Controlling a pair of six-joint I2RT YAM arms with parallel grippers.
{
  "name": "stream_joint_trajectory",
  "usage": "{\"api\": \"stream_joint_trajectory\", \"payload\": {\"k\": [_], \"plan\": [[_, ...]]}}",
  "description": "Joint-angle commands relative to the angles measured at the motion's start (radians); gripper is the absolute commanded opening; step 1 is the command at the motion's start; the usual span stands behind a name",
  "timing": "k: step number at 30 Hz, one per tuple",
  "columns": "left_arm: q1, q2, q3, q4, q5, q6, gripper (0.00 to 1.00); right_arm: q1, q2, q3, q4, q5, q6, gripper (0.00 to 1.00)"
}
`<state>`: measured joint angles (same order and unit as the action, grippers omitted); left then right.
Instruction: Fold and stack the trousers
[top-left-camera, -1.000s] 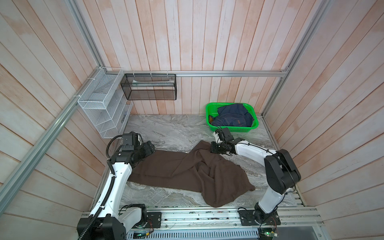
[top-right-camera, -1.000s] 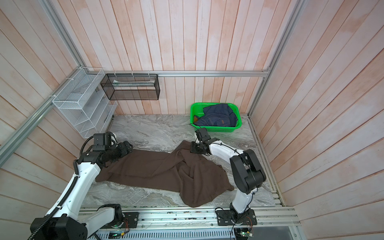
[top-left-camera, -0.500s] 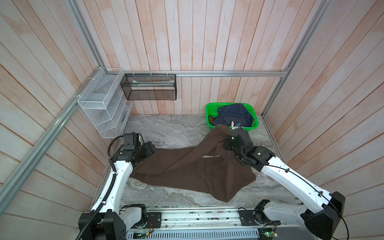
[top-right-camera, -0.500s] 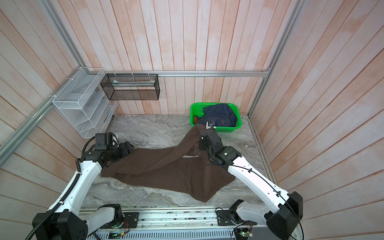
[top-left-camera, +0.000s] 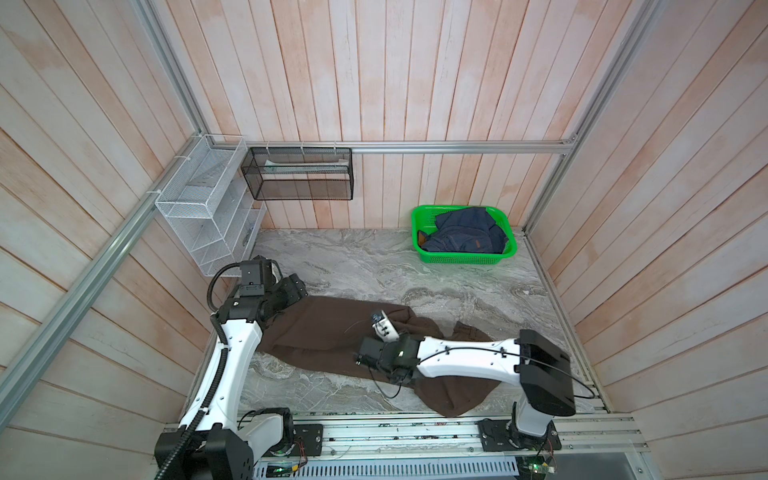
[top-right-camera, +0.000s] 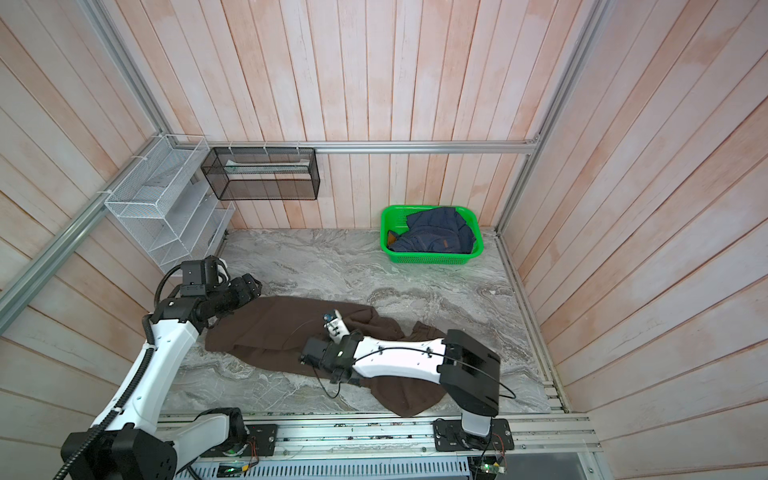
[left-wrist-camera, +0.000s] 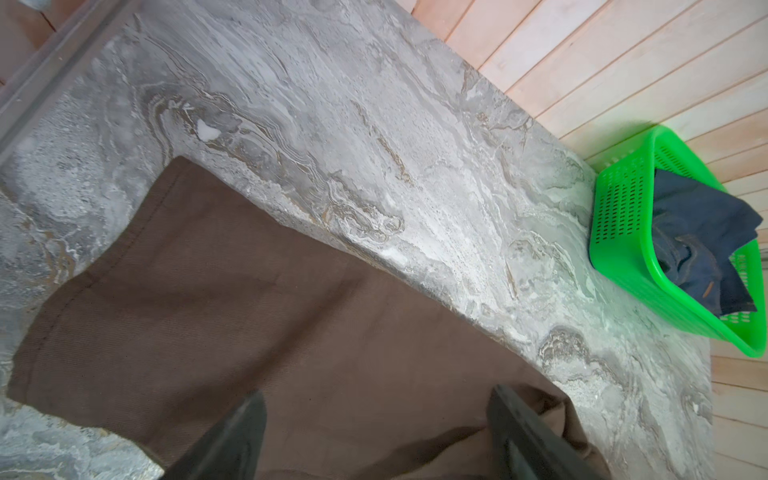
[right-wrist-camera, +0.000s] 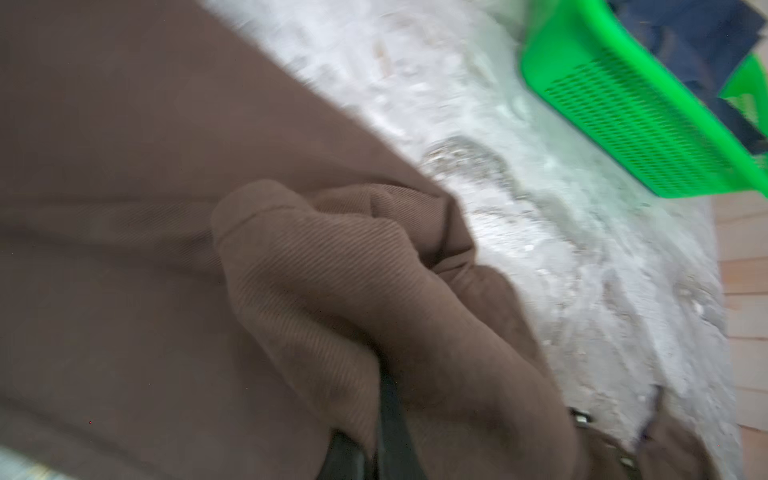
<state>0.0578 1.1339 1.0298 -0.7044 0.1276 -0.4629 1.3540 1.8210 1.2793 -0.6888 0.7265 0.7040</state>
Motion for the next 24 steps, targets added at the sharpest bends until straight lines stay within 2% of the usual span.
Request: {"api": "stream_joint_trajectory", "payload": {"k": [1,4,7,12,14,17,19,24], "plan": [[0.023,-0.024,0.034,-0.008,-0.019,0.018,0.86,0.081,0.041,0.027,-0.008,-0.122,0.079,0.26],[0.031,-0.026,0.039,-0.010,-0.016,0.019,0.86,0.086,0.002,-0.027,0.051,-0.193,0.082,0.53],[0.031,-0.033,0.030,-0.007,-0.007,0.016,0.86,0.067,-0.092,-0.094,0.093,-0.212,0.075,0.65],[0.033,-0.044,0.016,-0.008,0.002,0.010,0.86,0.001,-0.269,-0.201,0.144,-0.291,0.042,0.71],[0.033,-0.051,0.016,-0.009,0.001,0.009,0.86,-0.064,-0.346,-0.240,0.157,-0.328,0.036,0.72],[0.033,-0.055,0.012,-0.010,0.004,0.004,0.86,-0.216,-0.447,-0.291,0.196,-0.396,0.001,0.72],[0.033,-0.054,0.008,-0.010,0.009,0.001,0.86,-0.343,-0.466,-0.281,0.199,-0.471,-0.036,0.73],[0.032,-0.050,-0.006,-0.005,0.021,-0.003,0.86,-0.552,-0.385,-0.252,0.212,-0.586,-0.113,0.73]]}}
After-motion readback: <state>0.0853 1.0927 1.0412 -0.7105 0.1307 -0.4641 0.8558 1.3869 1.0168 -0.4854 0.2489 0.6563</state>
